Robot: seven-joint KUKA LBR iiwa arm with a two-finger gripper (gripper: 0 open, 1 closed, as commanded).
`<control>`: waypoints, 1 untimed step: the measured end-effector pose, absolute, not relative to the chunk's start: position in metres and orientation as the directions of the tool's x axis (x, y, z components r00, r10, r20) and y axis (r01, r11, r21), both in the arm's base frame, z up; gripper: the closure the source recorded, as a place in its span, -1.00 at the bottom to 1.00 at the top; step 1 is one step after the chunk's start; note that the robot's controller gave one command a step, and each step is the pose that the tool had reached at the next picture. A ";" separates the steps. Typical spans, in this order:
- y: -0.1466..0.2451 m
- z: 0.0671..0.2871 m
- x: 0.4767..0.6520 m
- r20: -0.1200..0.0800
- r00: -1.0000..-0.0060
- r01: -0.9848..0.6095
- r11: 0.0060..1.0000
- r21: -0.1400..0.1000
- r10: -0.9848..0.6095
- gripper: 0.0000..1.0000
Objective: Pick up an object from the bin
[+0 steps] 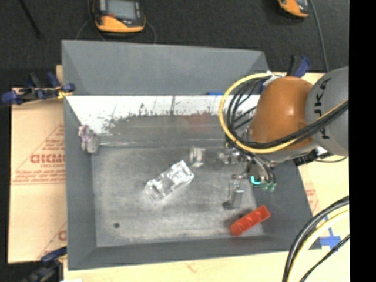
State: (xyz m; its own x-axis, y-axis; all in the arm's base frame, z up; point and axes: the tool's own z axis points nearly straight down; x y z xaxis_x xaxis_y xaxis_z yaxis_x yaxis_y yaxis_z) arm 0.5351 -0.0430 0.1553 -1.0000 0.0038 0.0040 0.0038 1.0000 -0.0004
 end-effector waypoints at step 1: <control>0.031 0.069 0.617 -0.004 -0.907 -0.421 0.907 0.001 -0.421 -1.00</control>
Offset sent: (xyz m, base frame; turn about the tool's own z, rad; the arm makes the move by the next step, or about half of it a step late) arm 0.0808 0.0729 -0.0853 -0.4381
